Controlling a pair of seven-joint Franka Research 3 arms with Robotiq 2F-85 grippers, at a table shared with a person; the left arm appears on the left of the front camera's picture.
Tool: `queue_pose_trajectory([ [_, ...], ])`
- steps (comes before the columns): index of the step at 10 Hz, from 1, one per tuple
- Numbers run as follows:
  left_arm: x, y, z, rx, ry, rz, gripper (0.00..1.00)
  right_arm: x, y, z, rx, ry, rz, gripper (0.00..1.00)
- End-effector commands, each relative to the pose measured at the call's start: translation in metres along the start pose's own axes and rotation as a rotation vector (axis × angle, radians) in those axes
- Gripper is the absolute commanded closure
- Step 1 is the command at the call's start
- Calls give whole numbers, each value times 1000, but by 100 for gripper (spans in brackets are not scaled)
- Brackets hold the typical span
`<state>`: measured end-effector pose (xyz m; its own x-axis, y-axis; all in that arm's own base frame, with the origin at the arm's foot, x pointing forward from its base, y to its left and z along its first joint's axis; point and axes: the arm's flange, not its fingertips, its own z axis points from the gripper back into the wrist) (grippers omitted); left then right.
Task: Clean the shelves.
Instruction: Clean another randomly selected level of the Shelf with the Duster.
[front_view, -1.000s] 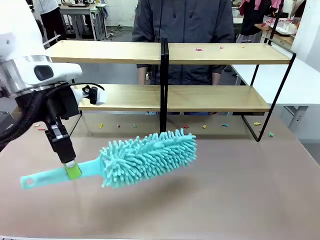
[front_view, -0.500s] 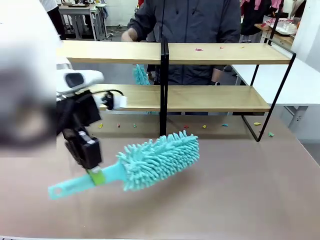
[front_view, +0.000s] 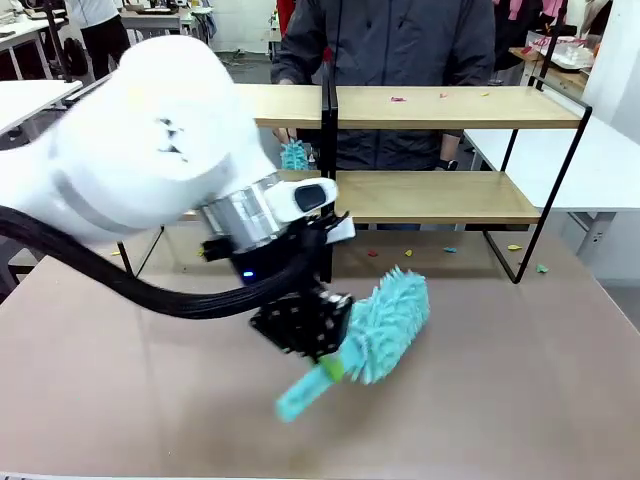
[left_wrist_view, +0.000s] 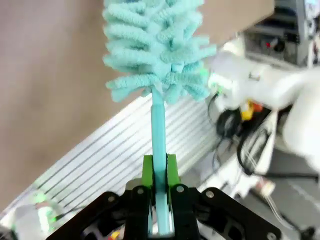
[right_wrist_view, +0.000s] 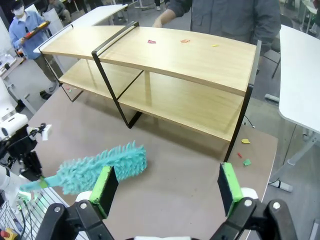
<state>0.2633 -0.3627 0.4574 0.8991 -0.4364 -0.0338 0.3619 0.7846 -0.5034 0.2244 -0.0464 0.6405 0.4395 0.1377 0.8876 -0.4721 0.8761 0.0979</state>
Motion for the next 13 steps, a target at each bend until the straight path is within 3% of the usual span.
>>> queue_pose_trajectory([
  [1,16,-22,-10,-16,-78,56,88,1,0,0,-1,0,-1,0],
  [2,0,0,0,0,0,0,88,1,0,0,-1,0,-1,0],
  [4,14,-12,-8,-8,-49,40,88,1,0,0,-1,0,-1,0],
  [5,-4,-5,-3,-79,91,-142,88,1,0,0,-1,0,-1,0],
  [6,-37,-1,12,-230,314,-416,88,1,0,0,-1,0,-1,0],
  [7,-61,-3,23,-301,328,-534,88,1,0,0,-1,0,-1,0],
  [8,-76,-5,27,-325,278,-581,88,1,0,0,-1,0,-1,0],
  [9,-88,-8,24,-353,296,-630,88,1,0,0,-1,0,-1,0],
  [11,-111,-17,12,-292,311,-681,88,1,0,0,-1,0,-1,0],
  [13,-104,-14,11,-285,309,-652,88,1,0,0,-1,0,-1,0],
])
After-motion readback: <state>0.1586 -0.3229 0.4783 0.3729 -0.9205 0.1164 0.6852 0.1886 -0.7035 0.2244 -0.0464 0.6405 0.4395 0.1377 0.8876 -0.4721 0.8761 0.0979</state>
